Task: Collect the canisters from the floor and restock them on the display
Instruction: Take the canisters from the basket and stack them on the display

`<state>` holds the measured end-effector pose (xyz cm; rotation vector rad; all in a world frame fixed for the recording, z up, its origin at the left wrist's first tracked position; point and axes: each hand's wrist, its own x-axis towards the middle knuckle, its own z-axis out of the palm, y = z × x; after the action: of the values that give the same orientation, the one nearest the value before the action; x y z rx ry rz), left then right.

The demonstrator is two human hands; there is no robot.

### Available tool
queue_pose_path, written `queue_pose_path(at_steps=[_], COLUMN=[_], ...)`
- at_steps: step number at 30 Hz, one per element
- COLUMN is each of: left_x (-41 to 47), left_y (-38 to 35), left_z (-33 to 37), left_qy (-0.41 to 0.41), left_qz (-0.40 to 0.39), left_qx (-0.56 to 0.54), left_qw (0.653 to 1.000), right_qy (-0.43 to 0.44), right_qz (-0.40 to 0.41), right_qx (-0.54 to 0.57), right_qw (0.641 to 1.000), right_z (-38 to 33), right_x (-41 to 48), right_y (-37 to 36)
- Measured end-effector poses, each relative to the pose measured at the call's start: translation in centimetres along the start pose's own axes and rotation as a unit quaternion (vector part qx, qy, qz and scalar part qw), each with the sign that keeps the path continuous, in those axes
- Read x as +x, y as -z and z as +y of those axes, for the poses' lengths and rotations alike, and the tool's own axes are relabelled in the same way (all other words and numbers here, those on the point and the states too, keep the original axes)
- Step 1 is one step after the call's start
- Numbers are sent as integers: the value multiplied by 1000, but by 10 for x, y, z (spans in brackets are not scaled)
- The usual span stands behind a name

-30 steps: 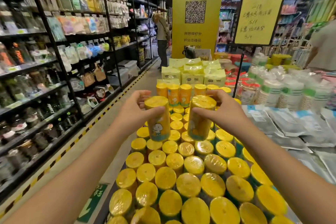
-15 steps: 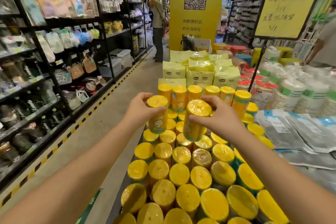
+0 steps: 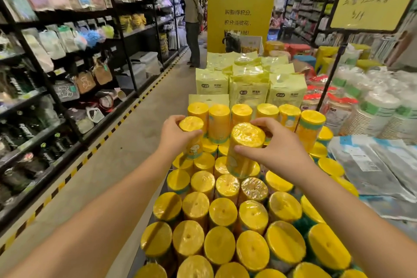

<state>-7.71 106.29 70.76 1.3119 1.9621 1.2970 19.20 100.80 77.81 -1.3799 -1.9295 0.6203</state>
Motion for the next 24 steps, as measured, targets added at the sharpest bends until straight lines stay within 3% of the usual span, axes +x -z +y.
queue_pose_path(at_steps=[14,24], left_x=[11,12], left_y=[-6,-5], left_z=[-11,-27], left_qy=[-42,-35], left_qz=[-23,-68], left_qx=[-30,-10], left_qw=[998,997], right_qy=[-12,-23], right_qz=[-30,0], right_qx=[-20,-32], right_qw=[999,999], right_z=[14,14], right_x=[34,84], right_y=[-52,-87])
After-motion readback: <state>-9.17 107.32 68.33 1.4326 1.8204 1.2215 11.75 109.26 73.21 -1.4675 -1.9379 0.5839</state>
